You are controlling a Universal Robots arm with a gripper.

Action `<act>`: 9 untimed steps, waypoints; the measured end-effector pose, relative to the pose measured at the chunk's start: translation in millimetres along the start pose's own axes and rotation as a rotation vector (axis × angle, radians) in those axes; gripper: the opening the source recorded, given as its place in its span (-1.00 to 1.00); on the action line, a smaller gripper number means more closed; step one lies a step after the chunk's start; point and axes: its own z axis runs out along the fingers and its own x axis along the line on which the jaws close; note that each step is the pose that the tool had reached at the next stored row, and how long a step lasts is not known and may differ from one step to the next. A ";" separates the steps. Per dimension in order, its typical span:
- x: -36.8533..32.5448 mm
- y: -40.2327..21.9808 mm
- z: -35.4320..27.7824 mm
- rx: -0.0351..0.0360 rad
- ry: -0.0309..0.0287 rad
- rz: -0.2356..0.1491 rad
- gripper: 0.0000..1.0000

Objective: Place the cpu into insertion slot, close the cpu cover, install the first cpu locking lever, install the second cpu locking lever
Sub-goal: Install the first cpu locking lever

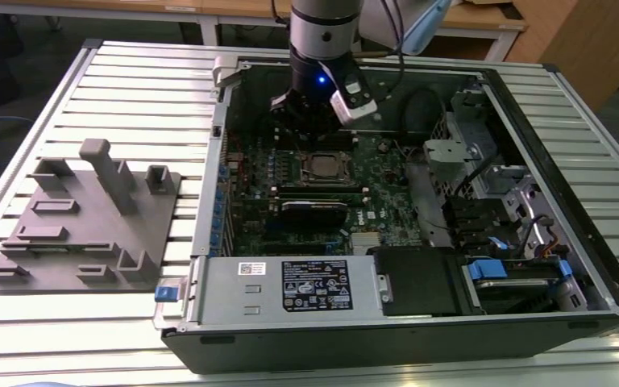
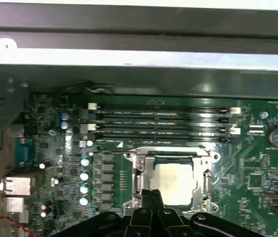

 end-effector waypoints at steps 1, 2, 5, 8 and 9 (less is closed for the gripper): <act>1.6 0.0 0.0 0.0000 -0.0001 0.000 -0.80; 3.2 0.1 -0.1 0.0000 -0.0003 0.000 -0.80; 7.9 0.1 -0.1 0.0000 -0.0013 0.000 -0.80; 8.3 0.2 -0.1 0.0000 -0.0014 0.000 -0.80; 8.4 0.0 -0.5 0.0003 -0.0012 0.000 -0.80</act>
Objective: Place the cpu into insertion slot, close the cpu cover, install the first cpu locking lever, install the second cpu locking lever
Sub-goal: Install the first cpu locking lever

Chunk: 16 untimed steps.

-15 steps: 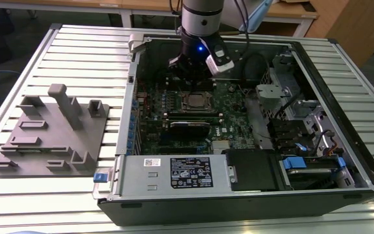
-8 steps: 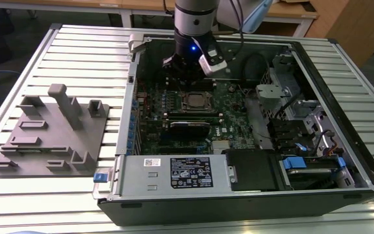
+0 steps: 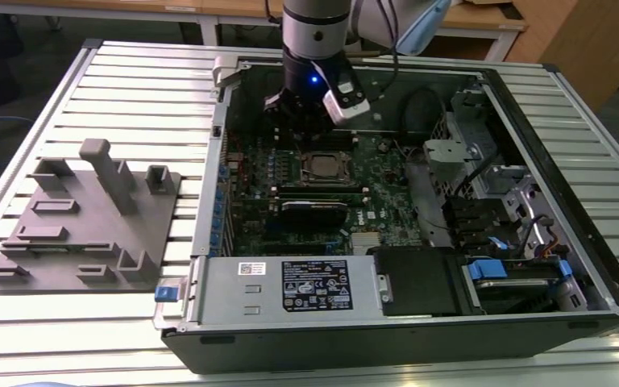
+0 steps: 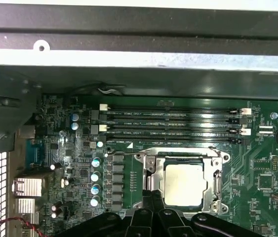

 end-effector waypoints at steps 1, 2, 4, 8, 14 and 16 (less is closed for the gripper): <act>0.0 0.0 -0.8 -0.0001 -0.0001 0.000 -0.80; 0.0 0.1 -2.0 -0.0002 -0.0002 0.000 -0.80; -0.1 0.1 -4.4 -0.0002 -0.0002 0.000 -0.80; -0.1 0.1 -6.7 -0.0004 -0.0003 0.000 -0.80; 0.1 0.1 -6.8 -0.0002 -0.0003 0.000 -0.80; 1.2 0.1 -6.9 -0.0002 -0.0003 0.000 -0.80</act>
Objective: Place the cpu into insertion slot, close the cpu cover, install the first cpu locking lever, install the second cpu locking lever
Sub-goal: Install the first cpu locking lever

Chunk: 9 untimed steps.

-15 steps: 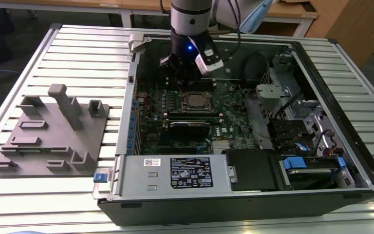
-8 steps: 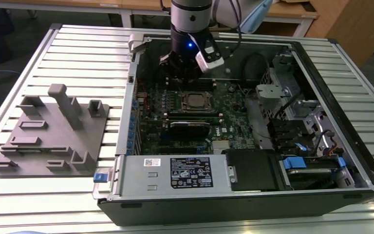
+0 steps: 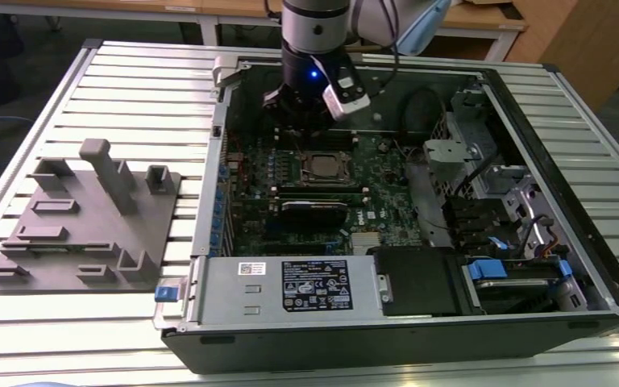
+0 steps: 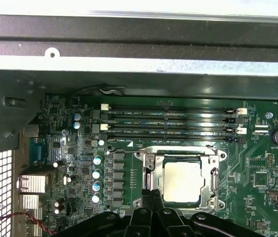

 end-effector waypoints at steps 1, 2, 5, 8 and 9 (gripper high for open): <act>0.9 0.0 0.0 -0.0001 -0.0002 0.000 -0.80; 1.8 0.0 0.0 -0.0001 -0.0005 0.000 -0.80; 4.8 0.1 0.0 0.0000 -0.0013 0.000 -0.80; 6.0 0.1 0.0 -0.0001 -0.0021 0.000 -0.80; 6.1 0.1 -0.1 -0.0002 -0.0022 0.000 -0.80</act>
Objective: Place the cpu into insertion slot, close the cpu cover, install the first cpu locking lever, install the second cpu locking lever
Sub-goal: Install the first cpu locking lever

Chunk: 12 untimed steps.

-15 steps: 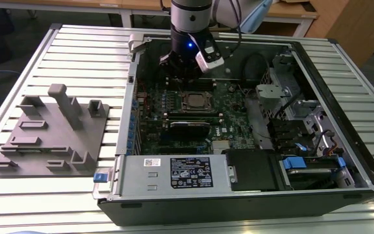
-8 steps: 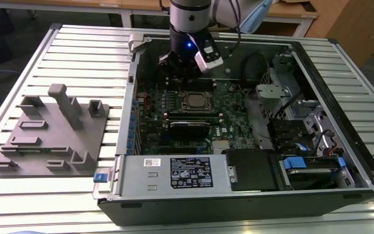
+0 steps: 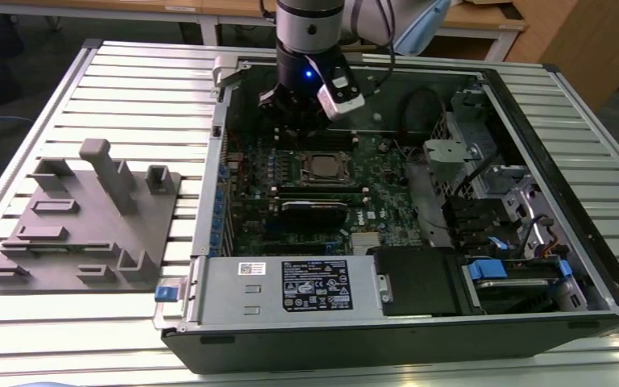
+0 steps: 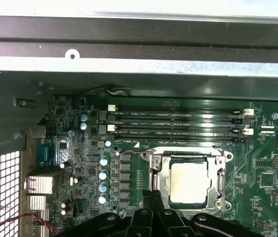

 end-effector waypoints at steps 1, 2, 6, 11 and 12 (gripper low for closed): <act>0.0 -0.1 -0.5 0.0003 0.0002 0.000 -0.80; 0.0 -0.1 -1.0 0.0003 0.0002 0.000 -0.80; -0.1 0.0 -5.2 0.0003 0.0001 0.000 -0.80; 0.3 0.1 -6.9 0.0000 -0.0008 0.000 -0.80; 0.9 0.0 -7.0 0.0001 -0.0012 0.000 -0.80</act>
